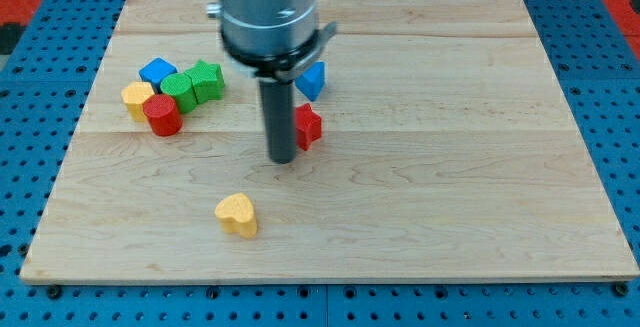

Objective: Push the red circle horizontally to the green star

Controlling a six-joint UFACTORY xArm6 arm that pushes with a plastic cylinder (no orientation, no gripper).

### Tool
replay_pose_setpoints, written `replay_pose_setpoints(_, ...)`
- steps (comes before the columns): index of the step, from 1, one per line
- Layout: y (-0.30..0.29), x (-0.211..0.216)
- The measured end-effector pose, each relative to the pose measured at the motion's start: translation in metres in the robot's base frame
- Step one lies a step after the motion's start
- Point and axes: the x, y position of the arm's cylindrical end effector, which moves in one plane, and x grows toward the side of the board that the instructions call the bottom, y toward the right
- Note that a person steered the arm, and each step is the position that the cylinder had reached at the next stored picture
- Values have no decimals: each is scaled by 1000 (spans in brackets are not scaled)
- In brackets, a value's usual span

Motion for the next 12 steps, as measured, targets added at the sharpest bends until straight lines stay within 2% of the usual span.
replay_pose_setpoints(1,-93,-8)
replay_pose_setpoints(2,-151,-31)
replay_pose_setpoints(4,-74,-61)
replay_pose_setpoints(5,-73,-94)
replay_pose_setpoints(6,-57,-101)
replay_pose_setpoints(7,-85,-79)
replay_pose_setpoints(8,-46,-95)
replay_pose_setpoints(10,-10,-146)
replay_pose_setpoints(11,0,-145)
replay_pose_setpoints(12,9,-118)
